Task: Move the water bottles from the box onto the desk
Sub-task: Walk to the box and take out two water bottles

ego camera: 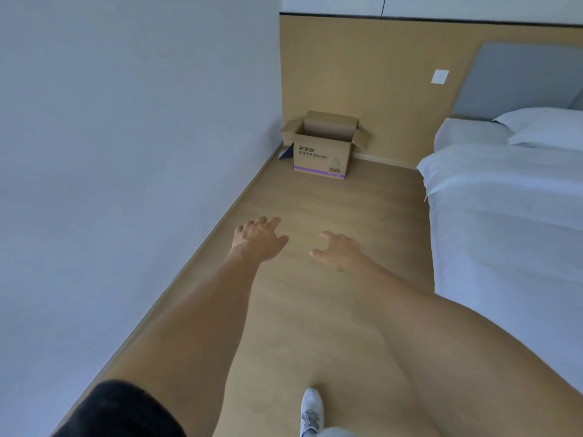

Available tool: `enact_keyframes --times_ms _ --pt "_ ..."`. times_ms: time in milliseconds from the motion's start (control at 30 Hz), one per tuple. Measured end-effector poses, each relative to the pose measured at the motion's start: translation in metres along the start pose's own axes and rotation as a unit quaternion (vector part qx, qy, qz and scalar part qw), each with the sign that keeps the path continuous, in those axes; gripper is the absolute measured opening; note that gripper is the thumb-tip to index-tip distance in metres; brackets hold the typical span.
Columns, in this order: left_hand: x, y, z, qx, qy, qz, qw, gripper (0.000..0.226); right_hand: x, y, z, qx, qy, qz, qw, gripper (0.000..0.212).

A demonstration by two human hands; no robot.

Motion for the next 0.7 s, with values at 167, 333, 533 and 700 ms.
enact_keyframes --times_ms 167,333,533,700 --pt "0.093 0.019 0.021 -0.002 -0.001 -0.004 1.0 0.06 0.083 0.043 0.016 0.004 -0.014 -0.008 1.0 0.071" --pt "0.171 0.03 0.035 0.003 -0.008 -0.008 1.0 0.06 0.148 0.079 0.031 0.009 -0.018 -0.003 1.0 0.072" --pt "0.267 0.035 0.047 0.01 -0.023 -0.025 0.999 0.06 0.227 0.11 0.049 0.038 -0.032 -0.003 0.999 0.071" --pt "0.367 0.05 0.054 0.007 -0.054 -0.025 0.998 0.058 0.308 0.141 0.062 0.03 -0.063 0.005 0.998 0.073"
Point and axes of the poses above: each hand's wrist, its own x-axis towards the middle knuckle, its own y-axis out of the back of the hand, z = x × y, the point moved 9 cm from there along x, towards the middle knuckle, and after that the axes turned 11 degrees about -x, right-handed, at the moved point
